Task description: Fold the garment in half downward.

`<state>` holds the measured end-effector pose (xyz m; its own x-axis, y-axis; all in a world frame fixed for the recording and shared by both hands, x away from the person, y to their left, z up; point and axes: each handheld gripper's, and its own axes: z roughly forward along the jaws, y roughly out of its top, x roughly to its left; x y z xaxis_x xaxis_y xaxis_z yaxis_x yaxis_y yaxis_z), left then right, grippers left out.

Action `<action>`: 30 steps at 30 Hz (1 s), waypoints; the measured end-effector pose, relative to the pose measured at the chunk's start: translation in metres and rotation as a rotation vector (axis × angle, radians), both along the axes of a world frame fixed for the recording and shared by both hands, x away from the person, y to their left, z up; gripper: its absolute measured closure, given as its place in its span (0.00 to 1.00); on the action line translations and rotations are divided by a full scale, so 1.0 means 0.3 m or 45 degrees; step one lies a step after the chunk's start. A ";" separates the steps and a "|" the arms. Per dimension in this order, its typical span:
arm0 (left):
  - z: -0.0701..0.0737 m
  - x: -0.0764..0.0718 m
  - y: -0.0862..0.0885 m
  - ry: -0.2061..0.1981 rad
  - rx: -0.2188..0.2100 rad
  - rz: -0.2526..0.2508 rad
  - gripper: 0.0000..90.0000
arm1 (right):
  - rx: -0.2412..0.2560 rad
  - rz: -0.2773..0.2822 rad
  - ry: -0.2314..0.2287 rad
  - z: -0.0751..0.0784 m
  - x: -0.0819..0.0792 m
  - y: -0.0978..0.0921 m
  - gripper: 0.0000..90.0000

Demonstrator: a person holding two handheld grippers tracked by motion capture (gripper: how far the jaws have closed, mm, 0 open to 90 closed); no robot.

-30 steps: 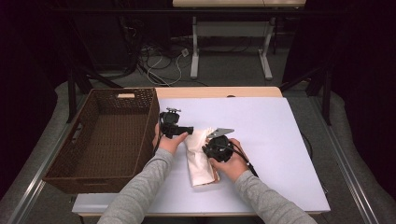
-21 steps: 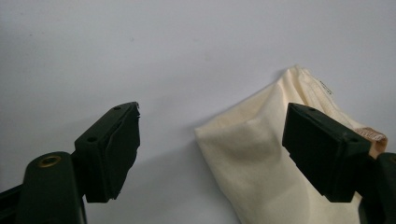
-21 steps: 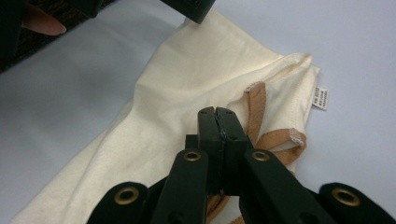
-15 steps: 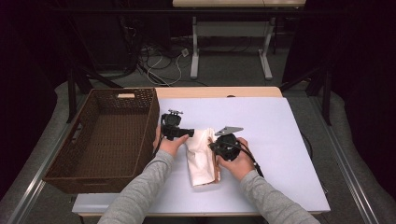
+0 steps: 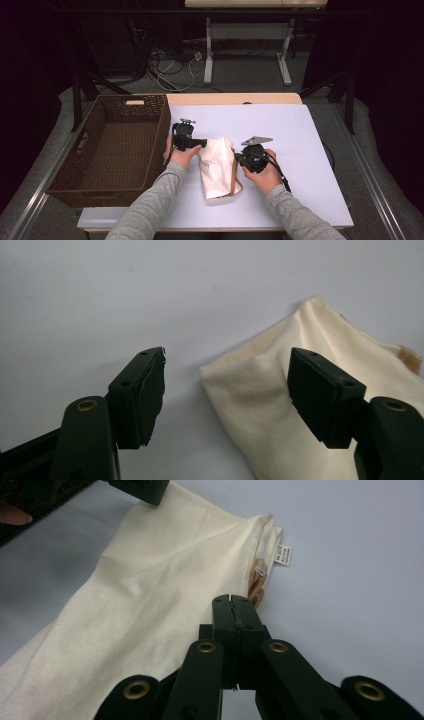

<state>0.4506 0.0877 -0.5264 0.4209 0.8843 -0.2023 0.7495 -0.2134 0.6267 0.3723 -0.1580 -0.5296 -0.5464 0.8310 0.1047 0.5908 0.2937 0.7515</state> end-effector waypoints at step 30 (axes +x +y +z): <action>-0.061 0.015 -0.024 0.189 -0.073 0.095 0.65 | 0.065 0.056 -0.075 0.035 -0.032 -0.003 0.76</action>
